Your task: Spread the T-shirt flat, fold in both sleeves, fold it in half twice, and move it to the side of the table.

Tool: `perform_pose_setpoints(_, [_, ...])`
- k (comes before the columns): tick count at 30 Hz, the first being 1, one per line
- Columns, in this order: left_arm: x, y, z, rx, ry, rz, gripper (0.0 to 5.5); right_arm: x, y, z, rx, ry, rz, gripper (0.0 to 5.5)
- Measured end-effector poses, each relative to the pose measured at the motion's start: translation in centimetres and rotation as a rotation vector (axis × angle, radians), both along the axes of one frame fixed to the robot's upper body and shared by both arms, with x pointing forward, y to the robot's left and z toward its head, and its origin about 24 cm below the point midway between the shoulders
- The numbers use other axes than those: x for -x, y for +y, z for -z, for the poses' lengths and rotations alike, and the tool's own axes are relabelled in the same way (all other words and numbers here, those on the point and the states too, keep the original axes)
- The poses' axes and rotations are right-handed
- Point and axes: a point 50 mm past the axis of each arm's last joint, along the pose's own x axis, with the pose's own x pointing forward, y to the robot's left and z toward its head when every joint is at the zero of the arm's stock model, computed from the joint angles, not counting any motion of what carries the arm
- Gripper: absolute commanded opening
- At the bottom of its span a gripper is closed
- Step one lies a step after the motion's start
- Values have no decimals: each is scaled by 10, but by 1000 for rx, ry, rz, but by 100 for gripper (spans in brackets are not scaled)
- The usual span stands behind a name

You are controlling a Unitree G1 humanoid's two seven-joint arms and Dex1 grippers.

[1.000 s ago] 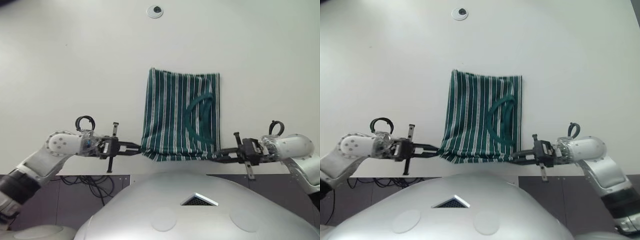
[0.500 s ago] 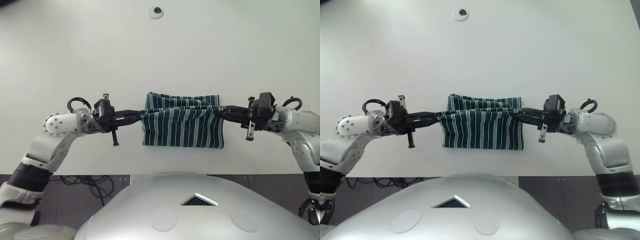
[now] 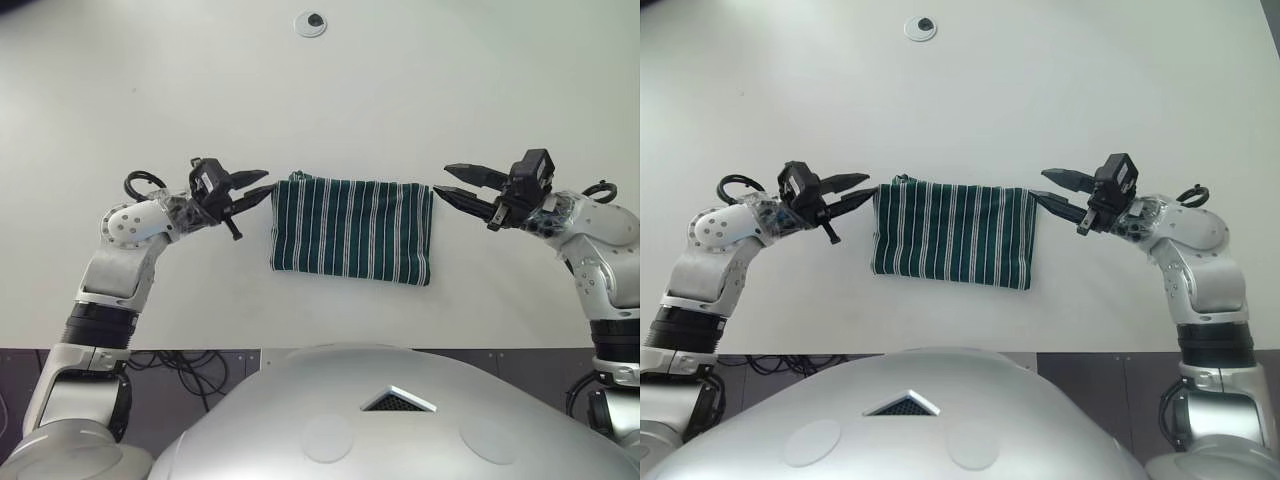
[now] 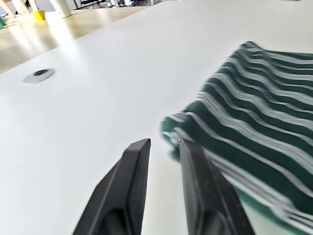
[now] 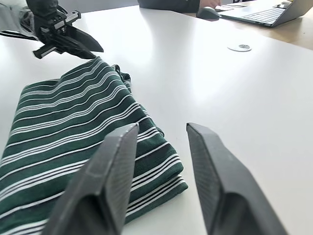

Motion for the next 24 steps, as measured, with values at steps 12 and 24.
perform_pose_setpoints(12, [-59, -9, -28, 230, -424, -479, 101, 4, 103, 56, 211, -102, -73, 254])
perform_pose_setpoints(24, [-51, -39, -21, 389, -732, -668, 101, -82, 17, 69, 203, -255, 1002, 254])
